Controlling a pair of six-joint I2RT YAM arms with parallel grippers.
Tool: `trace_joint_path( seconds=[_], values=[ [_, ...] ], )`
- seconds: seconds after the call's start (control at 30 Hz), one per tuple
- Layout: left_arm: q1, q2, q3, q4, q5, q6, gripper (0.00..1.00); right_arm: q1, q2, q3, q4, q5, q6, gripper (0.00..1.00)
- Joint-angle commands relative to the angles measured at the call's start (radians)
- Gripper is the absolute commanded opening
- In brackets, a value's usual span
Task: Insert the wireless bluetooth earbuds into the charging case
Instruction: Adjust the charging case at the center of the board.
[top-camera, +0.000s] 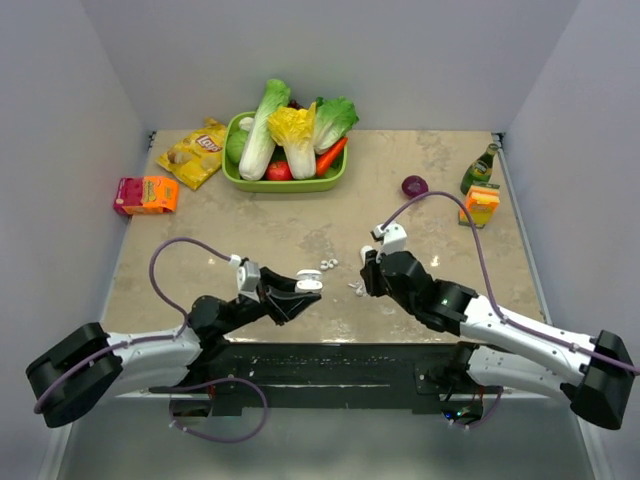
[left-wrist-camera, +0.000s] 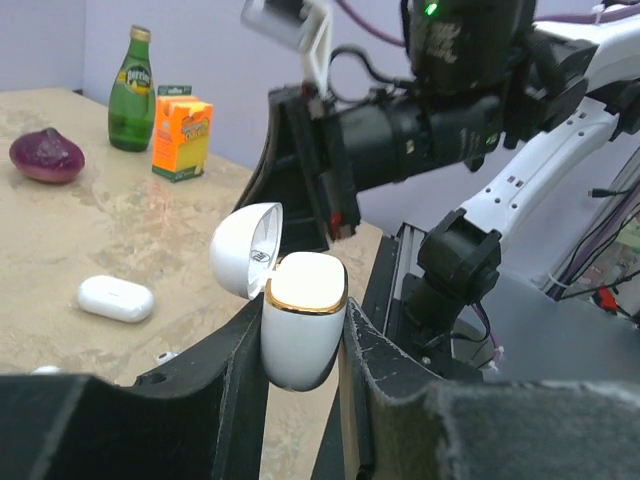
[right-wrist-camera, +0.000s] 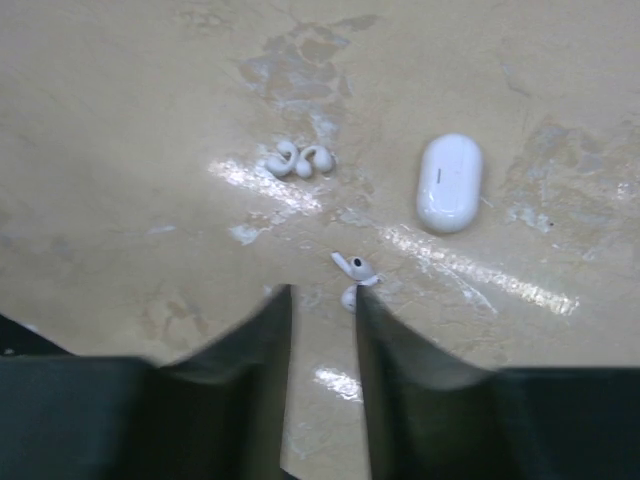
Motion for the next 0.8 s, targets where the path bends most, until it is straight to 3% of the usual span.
trace_joint_path(
  seconds=[0.0, 0.03, 0.43, 0.77],
  values=[
    [0.005, -0.089, -0.168, 0.476, -0.026, 0.052, 0.00, -0.007, 0.062, -0.024, 0.029, 0.080, 0.103, 0.13],
    [0.005, -0.105, -0.166, 0.451, -0.019, 0.063, 0.00, -0.010, 0.070, -0.052, 0.048, 0.075, 0.117, 0.00],
    [-0.028, -0.378, -0.235, 0.138, -0.131, 0.133, 0.00, -0.123, 0.252, -0.155, 0.221, -0.098, 0.203, 0.00],
    [-0.048, -0.402, -0.248, 0.109, -0.140, 0.120, 0.00, -0.135, 0.370, -0.149, 0.284, -0.150, 0.270, 0.00]
  ],
)
